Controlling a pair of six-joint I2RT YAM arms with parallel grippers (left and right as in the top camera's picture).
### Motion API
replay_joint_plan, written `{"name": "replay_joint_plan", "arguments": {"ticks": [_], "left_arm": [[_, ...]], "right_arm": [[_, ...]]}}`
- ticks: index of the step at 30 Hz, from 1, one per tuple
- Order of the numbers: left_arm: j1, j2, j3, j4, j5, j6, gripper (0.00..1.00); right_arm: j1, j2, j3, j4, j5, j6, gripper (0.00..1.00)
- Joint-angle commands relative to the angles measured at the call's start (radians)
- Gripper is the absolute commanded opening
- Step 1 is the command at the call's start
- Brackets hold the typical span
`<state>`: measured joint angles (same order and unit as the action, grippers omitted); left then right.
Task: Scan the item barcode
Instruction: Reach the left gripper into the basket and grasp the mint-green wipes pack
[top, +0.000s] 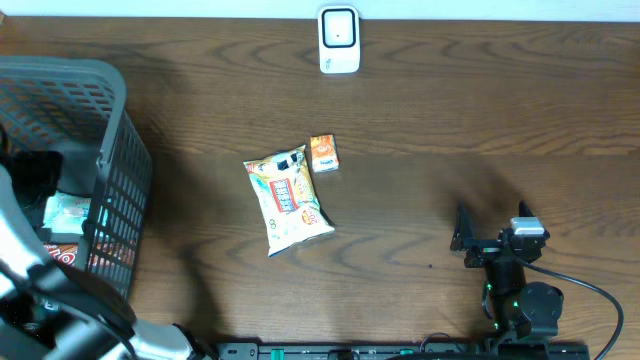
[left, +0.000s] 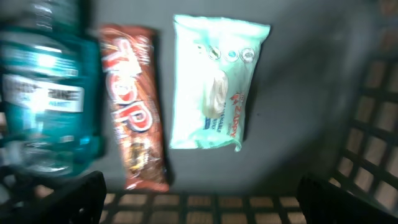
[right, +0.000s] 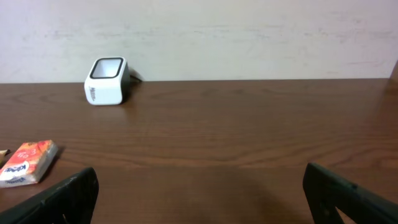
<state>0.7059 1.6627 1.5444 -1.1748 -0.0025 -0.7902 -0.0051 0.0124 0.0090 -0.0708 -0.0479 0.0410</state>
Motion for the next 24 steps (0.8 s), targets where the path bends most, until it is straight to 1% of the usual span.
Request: {"name": "replay_joint_plan", "arguments": {"ticks": [1, 5, 7, 13, 19, 24], "left_arm": [[0.002, 0.149, -0.005, 0.029, 0.077, -0.028, 0.98], [0.002, 0.227, -0.029, 0.093, 0.077, -0.027, 0.98], [0.001, 0.240, -0.053, 0.135, 0.078, -0.027, 0.98], [-0.005, 0.245, -0.140, 0.237, 0.077, -0.026, 0.98], [-0.005, 0.245, -0.271, 0.399, 0.078, -0.023, 0.98], [-0.005, 0.245, -0.317, 0.452, 0.078, -0.022, 0.99]], "right_arm": [[0.007, -0.006, -0.003, -0.002, 0.005, -0.005, 0.99], [0.007, -0.006, -0.003, -0.002, 0.005, -0.005, 0.99], [0.007, -0.006, -0.003, -0.002, 0.005, -0.005, 0.99], [0.007, -0.006, -0.003, -0.002, 0.005, -0.005, 0.99], [0.007, -0.006, -0.003, -0.002, 0.005, -0.005, 0.99], [0.007, -0.006, -0.003, -0.002, 0.005, -0.005, 0.99]]}}
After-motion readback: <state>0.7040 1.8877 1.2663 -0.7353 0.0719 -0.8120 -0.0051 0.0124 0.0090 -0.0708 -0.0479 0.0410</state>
